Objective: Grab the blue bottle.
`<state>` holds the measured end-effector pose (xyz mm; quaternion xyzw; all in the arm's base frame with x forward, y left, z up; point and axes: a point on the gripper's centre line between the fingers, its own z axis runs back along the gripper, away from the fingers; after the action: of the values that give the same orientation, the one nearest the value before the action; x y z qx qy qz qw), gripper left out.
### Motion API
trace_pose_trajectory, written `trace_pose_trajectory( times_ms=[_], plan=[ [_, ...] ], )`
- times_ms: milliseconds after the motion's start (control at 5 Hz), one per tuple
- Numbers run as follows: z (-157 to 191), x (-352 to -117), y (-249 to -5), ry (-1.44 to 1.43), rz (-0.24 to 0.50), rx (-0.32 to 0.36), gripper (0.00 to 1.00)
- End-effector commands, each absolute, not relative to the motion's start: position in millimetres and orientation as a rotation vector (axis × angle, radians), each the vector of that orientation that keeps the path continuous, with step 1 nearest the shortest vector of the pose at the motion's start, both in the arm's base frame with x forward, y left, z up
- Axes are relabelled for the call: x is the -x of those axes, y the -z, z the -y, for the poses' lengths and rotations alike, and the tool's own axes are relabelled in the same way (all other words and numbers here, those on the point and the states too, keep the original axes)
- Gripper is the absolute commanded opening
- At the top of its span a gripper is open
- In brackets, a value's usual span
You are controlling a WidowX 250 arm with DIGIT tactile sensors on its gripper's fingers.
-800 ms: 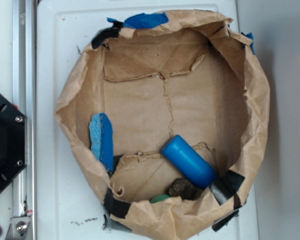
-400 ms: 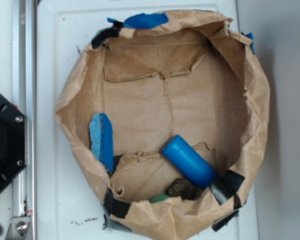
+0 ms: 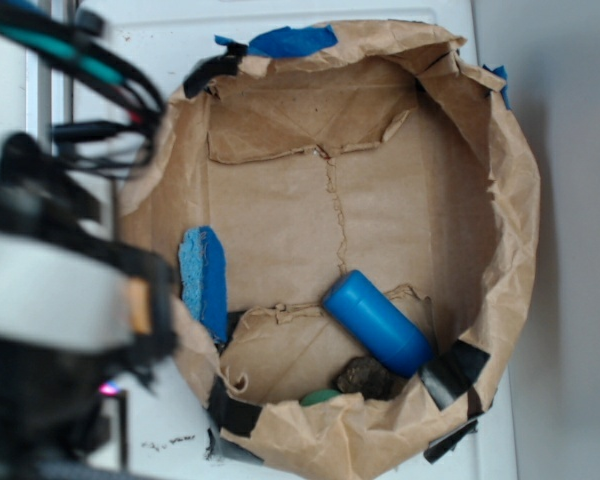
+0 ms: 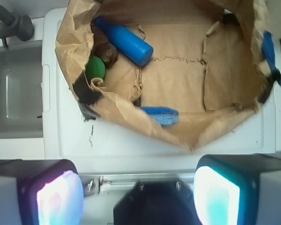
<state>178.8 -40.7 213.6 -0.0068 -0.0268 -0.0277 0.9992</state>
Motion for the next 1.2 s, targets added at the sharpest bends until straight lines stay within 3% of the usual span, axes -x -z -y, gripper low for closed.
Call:
trace_pose_trajectory(
  times_ms=[0, 400, 600, 1000],
  plan=[
    [55, -207, -211, 0.302, 0.052, 0.070, 1.00],
    [55, -207, -211, 0.302, 0.052, 0.070, 1.00],
    [49, -236, -181, 0.406, 0.103, 0.021, 1.00],
    [28, -263, -148, 0.517, 0.106, 0.058, 1.00]
  ],
)
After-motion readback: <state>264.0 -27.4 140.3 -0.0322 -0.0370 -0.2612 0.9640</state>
